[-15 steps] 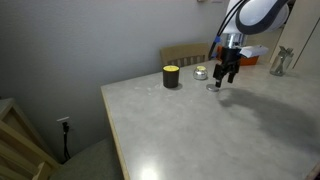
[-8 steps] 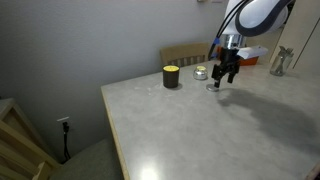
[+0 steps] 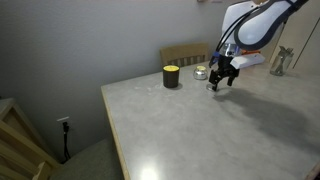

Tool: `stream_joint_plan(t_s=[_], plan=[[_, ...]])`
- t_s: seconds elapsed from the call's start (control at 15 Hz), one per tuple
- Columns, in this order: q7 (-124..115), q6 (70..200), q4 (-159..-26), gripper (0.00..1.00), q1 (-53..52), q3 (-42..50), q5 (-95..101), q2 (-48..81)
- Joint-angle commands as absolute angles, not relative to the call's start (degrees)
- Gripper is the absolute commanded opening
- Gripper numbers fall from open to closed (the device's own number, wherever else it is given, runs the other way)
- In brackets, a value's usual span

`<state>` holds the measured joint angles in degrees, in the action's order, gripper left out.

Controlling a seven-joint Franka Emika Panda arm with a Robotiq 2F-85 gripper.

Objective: Place the lid on the jar

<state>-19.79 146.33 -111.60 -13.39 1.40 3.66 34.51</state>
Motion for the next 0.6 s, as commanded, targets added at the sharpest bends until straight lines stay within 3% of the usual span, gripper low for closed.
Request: stream_joint_plan(t_s=[0.0, 0.27, 0.53], plan=[[-21.86, 150.07, -110.88, 1.0, -13.66, 3.06, 3.9, 36.74], [-22.15, 157.12, -111.17, 1.0, -13.55, 4.04, 3.18, 37.91], [-21.35, 155.89, -111.39, 1.0, -13.74, 4.1, 3.0, 37.35]])
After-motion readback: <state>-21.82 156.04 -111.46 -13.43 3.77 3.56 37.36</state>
